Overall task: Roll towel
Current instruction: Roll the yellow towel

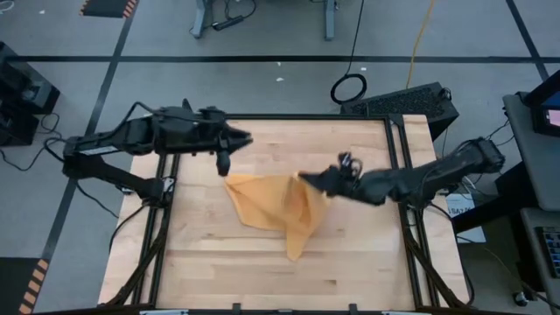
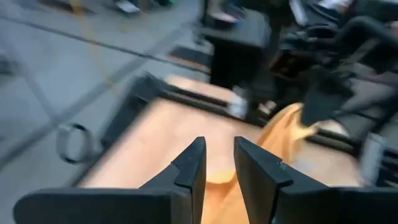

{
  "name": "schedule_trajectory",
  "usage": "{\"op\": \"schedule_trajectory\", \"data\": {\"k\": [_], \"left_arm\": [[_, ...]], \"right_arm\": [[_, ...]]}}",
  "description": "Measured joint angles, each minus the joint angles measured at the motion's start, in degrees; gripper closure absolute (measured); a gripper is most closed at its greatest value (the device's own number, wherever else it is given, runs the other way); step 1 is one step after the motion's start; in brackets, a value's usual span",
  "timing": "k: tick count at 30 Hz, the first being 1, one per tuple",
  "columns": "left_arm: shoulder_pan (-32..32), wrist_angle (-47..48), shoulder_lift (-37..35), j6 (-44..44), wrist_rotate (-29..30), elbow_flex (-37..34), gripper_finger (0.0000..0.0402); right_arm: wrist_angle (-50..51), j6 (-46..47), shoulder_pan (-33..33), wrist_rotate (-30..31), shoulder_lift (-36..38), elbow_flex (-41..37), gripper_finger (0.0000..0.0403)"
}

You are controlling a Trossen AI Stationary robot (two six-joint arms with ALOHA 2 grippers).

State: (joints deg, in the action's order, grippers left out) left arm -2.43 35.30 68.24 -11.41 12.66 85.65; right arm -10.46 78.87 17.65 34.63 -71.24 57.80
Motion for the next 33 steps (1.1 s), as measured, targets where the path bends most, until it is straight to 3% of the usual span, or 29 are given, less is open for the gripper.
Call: {"op": "schedule_trajectory", "data": {"k": [4, 10, 14, 22, 28, 33], "left_arm": [[-1.69, -2.97, 0.77, -3.86, 4.37, 0.04, 0.0312], [-2.51, -6.39, 3.65, -12.16, 1.23, 0.11, 0.0312], [-1.46, -9.68, 8.45, -12.23, -2.74, -1.28, 0.0312], [-0.47, -29.78, 20.79, -9.10, -8.71, -1.45, 0.0312], [-0.19, -41.34, 23.93, -3.67, -6.54, 0.11, 0.0310], [-1.50, -41.87, 23.22, -3.11, -4.50, 0.06, 0.0275]], "right_arm": [[0.63, -6.27, -3.75, 0.00, 4.89, 0.00, 0.0402], [2.14, -11.77, -7.67, -0.04, 9.76, 0.00, 0.0402], [4.98, -15.72, -9.45, -0.56, 11.73, 0.00, 0.0402], [10.22, -13.70, -11.37, -4.96, 14.24, 0.00, 0.0402], [12.05, -12.14, -11.36, -5.53, 15.96, 0.00, 0.0402], [11.27, -12.00, -11.34, -7.35, 18.02, -0.01, 0.0402]]}}
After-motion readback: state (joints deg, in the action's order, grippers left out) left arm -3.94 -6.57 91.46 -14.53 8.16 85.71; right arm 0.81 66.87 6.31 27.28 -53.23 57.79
